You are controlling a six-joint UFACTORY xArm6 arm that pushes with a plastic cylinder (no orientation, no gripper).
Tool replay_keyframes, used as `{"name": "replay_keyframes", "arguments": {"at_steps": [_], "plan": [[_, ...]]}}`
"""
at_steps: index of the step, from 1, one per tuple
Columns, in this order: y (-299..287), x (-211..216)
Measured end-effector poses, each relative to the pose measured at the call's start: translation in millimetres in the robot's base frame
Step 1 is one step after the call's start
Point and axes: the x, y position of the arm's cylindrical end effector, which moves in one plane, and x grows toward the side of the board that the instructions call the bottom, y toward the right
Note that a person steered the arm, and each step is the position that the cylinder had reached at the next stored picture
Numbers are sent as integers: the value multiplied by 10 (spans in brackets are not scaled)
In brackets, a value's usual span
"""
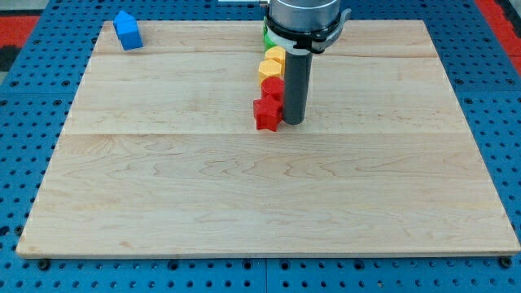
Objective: Move your arm towards the blue blocks
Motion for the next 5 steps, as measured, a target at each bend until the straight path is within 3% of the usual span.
{"name": "replay_keyframes", "arguments": {"at_steps": [1,2,3,4,5], "plan": [[312,0],[503,370],[146,1031],[-833,1216],[-1730,1006]]}}
